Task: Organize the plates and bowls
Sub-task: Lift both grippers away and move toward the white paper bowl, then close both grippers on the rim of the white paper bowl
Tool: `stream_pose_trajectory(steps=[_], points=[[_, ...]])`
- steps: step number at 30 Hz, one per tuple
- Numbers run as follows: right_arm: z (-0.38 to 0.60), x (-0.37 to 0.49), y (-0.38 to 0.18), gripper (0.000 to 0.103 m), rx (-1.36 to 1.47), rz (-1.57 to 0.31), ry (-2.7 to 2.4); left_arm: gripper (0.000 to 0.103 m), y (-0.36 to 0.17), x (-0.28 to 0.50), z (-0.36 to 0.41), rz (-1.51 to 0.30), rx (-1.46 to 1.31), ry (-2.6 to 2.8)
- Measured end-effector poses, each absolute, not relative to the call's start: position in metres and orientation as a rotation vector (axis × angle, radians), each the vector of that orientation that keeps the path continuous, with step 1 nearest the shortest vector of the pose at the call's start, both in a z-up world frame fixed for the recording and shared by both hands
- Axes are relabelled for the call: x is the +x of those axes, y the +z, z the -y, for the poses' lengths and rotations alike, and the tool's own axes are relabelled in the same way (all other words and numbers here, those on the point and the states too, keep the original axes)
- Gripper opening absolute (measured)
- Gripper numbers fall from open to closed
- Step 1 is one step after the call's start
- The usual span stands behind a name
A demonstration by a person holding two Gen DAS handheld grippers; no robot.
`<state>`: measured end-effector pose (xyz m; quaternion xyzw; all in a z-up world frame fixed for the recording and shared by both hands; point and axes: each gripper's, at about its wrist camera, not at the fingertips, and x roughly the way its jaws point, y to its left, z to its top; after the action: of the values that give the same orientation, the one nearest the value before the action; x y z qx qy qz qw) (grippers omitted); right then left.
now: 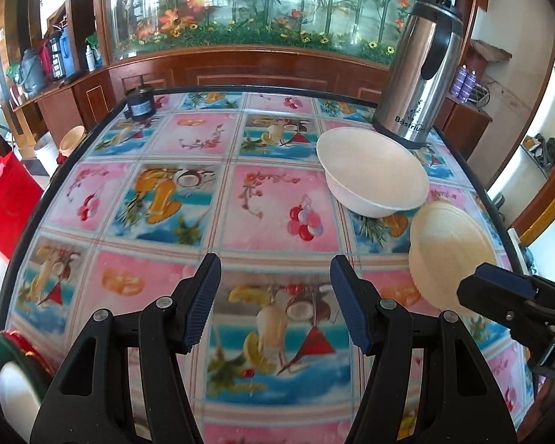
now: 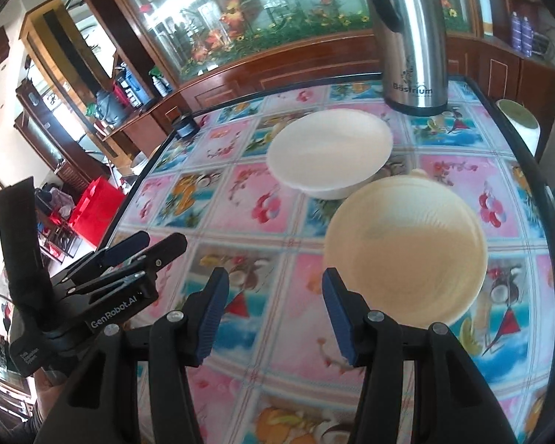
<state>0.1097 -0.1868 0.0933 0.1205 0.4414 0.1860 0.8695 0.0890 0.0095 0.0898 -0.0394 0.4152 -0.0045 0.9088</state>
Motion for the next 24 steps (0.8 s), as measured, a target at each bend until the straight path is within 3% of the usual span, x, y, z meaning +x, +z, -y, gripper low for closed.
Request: stream_pose_trajectory(steps=[24], points=[[0.234, 0.244, 0.070, 0.053, 0.292, -0.994, 0.283, 0.062, 0.063, 0.218, 0.017, -0.928, -0.116, 0.036]])
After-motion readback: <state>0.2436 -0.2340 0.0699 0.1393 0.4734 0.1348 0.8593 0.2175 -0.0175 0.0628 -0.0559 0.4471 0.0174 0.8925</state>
